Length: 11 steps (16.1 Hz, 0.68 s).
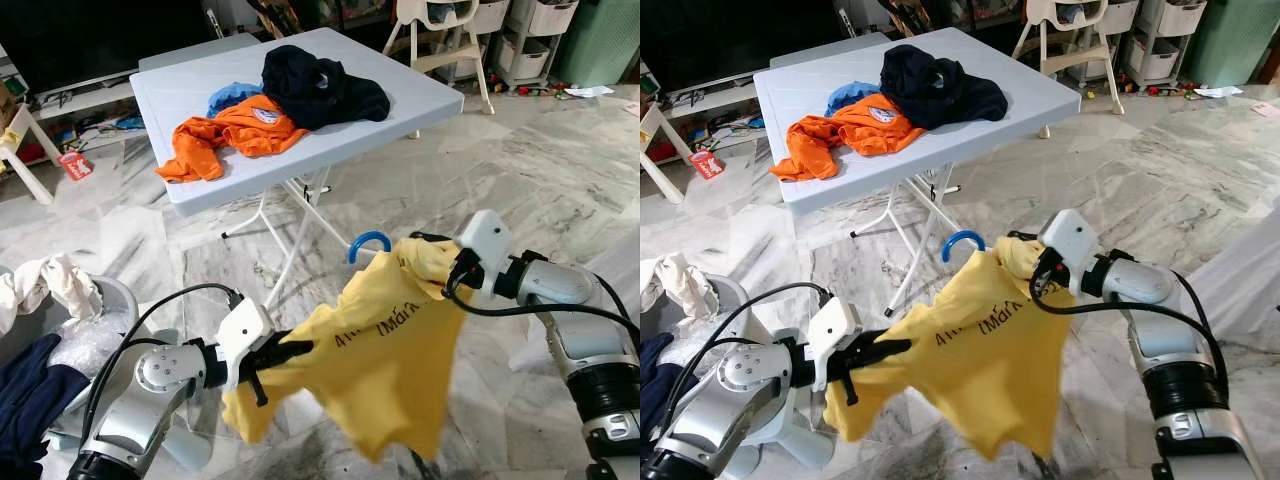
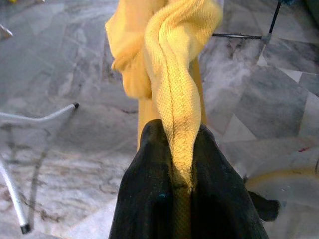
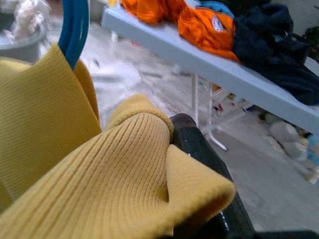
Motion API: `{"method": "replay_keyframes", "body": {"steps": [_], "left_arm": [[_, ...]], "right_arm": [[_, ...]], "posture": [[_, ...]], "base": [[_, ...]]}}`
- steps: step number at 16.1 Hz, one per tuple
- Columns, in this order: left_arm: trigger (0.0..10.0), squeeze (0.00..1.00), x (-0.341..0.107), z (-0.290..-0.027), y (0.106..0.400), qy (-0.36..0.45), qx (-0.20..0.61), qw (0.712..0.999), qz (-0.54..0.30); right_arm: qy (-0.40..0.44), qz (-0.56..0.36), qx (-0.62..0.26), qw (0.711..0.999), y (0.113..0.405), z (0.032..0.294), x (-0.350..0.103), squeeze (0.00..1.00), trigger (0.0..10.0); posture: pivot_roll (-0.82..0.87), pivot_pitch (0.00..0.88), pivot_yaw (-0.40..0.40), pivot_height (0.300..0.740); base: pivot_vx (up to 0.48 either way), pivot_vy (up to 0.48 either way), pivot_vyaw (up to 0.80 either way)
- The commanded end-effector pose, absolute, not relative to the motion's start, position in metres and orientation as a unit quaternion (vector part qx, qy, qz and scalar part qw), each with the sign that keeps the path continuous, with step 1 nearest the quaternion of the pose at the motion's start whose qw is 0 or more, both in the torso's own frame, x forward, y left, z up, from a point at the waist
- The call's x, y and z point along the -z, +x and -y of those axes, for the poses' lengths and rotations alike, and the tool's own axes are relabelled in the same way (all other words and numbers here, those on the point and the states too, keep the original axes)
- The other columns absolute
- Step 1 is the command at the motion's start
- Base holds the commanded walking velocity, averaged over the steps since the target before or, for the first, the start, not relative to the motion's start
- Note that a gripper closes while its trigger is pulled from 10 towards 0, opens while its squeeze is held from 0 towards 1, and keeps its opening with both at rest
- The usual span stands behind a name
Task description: Hang hanger
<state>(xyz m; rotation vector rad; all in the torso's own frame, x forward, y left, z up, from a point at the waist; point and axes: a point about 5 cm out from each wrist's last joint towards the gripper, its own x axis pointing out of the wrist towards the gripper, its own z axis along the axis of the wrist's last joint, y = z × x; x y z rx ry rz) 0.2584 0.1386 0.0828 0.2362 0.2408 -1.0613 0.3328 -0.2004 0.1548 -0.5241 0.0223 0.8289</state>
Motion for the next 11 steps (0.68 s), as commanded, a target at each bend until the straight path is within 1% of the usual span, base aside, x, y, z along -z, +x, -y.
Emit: {"method": "replay_keyframes", "body": {"steps": [1, 3, 6, 7, 9, 10, 11], "left_arm": [[0.0, 0.0, -0.095, -0.141, 0.265, 0.128, 0.498, 0.854, -0.08], [0.0, 0.0, -0.1, -0.136, 0.268, 0.131, 0.499, 0.855, -0.05], [0.0, 0.0, -0.091, -0.129, 0.261, 0.131, 0.514, 0.846, -0.054], [0.0, 0.0, -0.086, -0.126, 0.257, 0.12, 0.519, 0.844, -0.059], [0.0, 0.0, -0.08, -0.12, 0.251, 0.11, 0.525, 0.842, -0.063], [0.0, 0.0, -0.075, -0.113, 0.245, 0.099, 0.533, 0.838, -0.064], [0.0, 0.0, -0.074, -0.109, 0.242, 0.089, 0.536, 0.837, -0.062]], "right_arm": [[-0.301, -0.03, -0.373, 0.877, 0.338, 0.203, -0.151, 1.0, 10.0], [-0.344, -0.068, -0.328, 0.877, 0.34, 0.212, -0.138, 1.0, 10.0], [-0.369, -0.074, -0.214, 0.901, 0.356, 0.22, -0.14, 1.0, 10.0], [-0.368, -0.074, -0.213, 0.902, 0.359, 0.216, -0.14, 1.0, 10.0], [-0.378, -0.082, -0.242, 0.89, 0.36, 0.207, -0.139, 1.0, 10.0], [-0.411, -0.097, -0.264, 0.867, 0.361, 0.205, -0.139, 1.0, 10.0], [-0.415, -0.094, -0.264, 0.866, 0.363, 0.205, -0.14, 1.0, 10.0]], "posture": [[-0.1, 0.043, 0.092, 0.74], [-0.1, 0.04, 0.089, 0.74], [-0.11, 0.036, 0.089, 0.74], [-0.11, 0.034, 0.086, 0.74], [-0.11, 0.032, 0.084, 0.74], [-0.11, 0.03, 0.077, 0.74], [-0.11, 0.029, 0.073, 0.74]], "base": [[0.0, 0.0, 0.0], [0.0, 0.0, 0.0], [0.0, 0.0, 0.0], [0.0, 0.0, 0.0], [0.0, 0.0, 0.0], [0.0, 0.0, 0.0], [0.0, 0.0, 0.0]]}}
